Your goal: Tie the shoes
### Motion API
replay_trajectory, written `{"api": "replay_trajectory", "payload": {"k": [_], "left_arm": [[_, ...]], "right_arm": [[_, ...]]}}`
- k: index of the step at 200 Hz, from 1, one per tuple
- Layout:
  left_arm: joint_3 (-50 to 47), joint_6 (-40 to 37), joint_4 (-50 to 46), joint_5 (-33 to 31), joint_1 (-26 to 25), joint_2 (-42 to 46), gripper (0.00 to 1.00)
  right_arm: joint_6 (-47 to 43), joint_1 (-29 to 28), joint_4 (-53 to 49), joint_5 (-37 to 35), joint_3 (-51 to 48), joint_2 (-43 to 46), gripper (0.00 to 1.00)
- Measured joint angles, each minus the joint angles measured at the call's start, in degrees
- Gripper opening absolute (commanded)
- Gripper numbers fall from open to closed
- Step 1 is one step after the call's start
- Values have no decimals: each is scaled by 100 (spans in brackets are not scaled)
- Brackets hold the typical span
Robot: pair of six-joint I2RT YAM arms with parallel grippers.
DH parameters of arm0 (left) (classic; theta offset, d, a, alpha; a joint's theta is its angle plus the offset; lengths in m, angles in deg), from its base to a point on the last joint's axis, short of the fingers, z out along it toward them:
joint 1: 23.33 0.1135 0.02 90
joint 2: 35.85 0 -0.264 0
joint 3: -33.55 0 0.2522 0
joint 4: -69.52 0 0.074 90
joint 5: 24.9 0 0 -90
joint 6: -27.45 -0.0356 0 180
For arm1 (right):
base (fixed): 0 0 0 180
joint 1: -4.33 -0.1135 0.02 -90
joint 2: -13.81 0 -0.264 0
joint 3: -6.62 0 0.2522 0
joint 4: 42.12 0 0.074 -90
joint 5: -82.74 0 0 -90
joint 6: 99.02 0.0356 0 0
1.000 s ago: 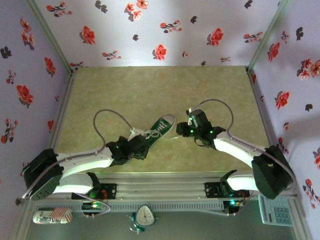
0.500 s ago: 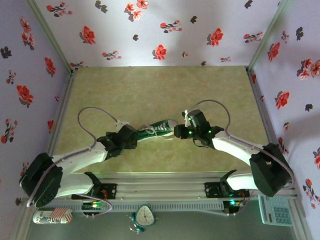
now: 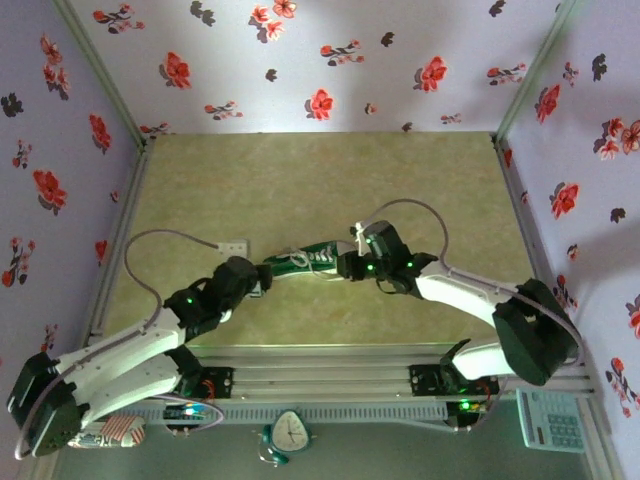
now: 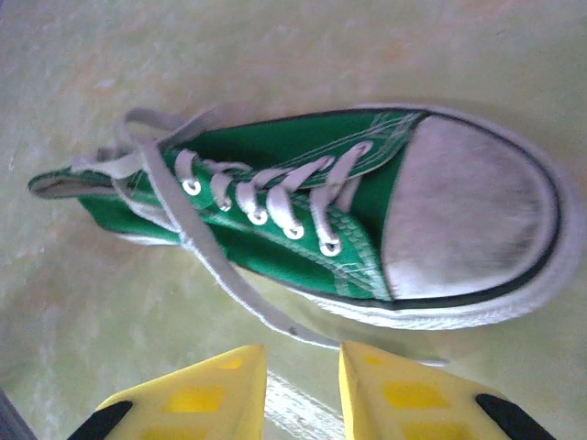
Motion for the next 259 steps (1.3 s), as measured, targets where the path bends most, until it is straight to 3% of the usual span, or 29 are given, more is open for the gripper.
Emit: {"api": "replay_trajectory", "payload": {"k": [43, 82, 134, 207, 259], "left_arm": [[-111, 485, 667, 68, -328, -654, 66], [-111, 931, 1091, 37, -334, -1016, 60], [391, 1810, 1154, -306, -695, -2061, 47], [1086, 3091, 1119, -671, -1012, -3051, 33], [1209, 3528, 986, -741, -1008, -3169, 32]], "right_arm": [[-293, -409, 356, 83, 48, -592, 28], [-391, -566, 234, -741, 52, -629, 27], [-223, -337, 66, -1659, -398, 46, 28], [-177, -164, -46, -1764, -852, 933, 28], [-173, -116, -98, -1764, -1045, 1408, 28]]}}
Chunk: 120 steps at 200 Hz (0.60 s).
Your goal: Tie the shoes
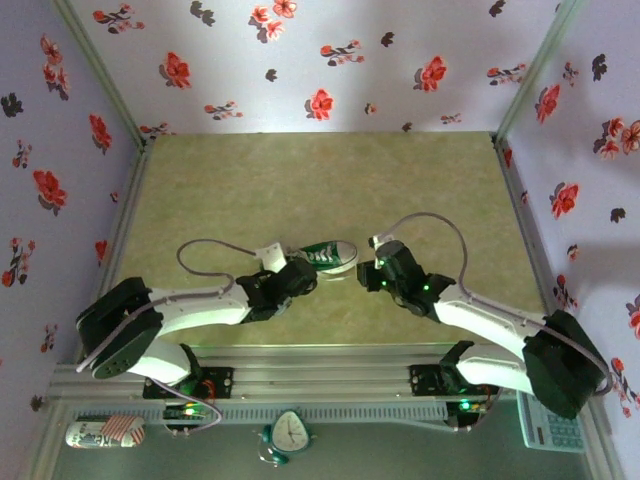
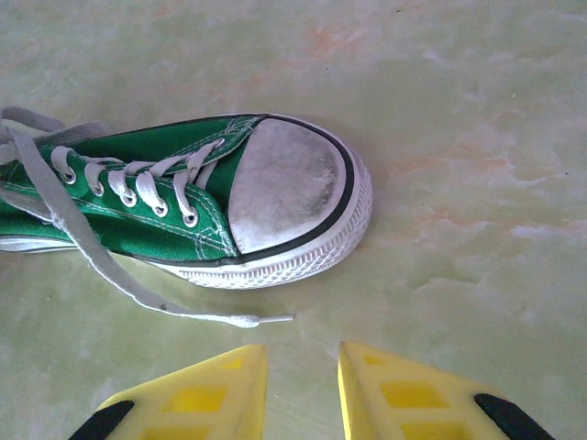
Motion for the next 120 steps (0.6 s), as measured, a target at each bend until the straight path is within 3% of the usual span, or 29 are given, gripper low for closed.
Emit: {"api": "replay_trajectory", "payload": {"k": [120], "left_arm": [[122, 17, 365, 199, 337, -450, 32]], "right_arm": [[98, 31, -87, 24, -125, 116, 28]]}}
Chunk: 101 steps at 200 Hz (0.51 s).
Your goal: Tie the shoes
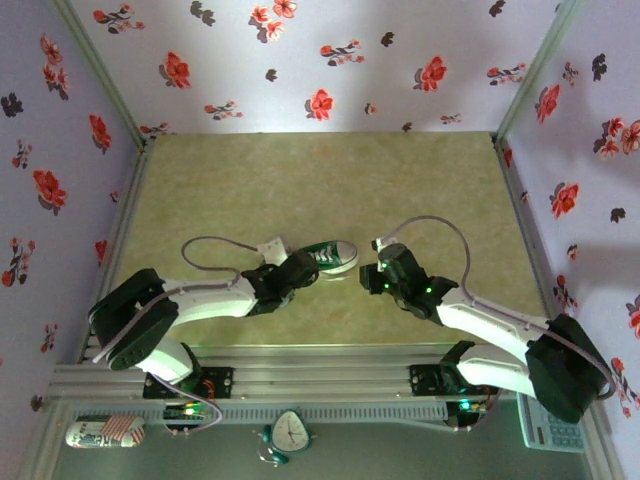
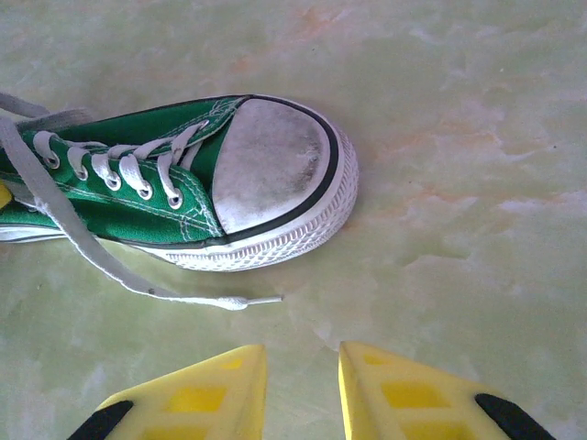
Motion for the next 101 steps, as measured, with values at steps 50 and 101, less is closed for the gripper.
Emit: {"api": "replay_trajectory", "payload": {"k": [50, 101], "left_arm": [[15, -2, 208, 76, 85, -251, 33], [120, -2, 289, 127, 138, -415, 29]], "right_arm": [[9, 0, -17, 0, 0, 0, 28], [9, 0, -46, 0, 0, 0, 28]]}}
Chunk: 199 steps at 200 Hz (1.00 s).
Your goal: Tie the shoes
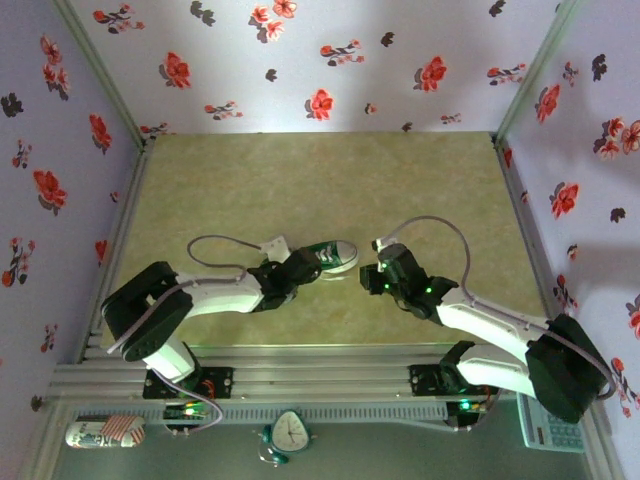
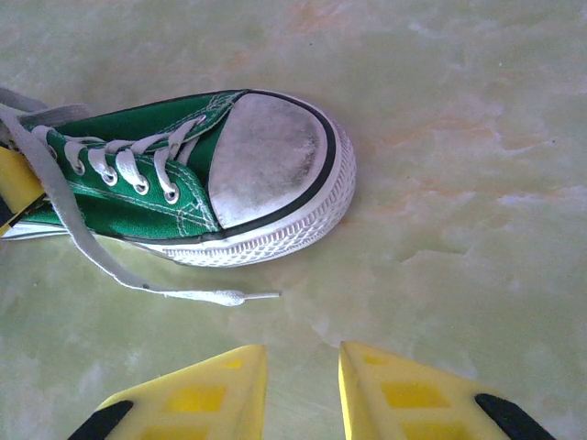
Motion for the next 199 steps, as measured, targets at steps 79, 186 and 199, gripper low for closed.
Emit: {"api": "replay_trajectory", "payload": {"k": [79, 186, 199], "left_arm": [[0, -114, 55, 90, 74, 13, 2], [-15, -262, -234, 118, 85, 890, 0], [-17, -262, -262, 120, 87, 892, 0]], "right_arm": [[0, 0, -42, 0, -9, 46, 28], [-302, -2, -33, 326, -9, -138, 31], [-402, -52, -35, 417, 4, -315, 32]]}}
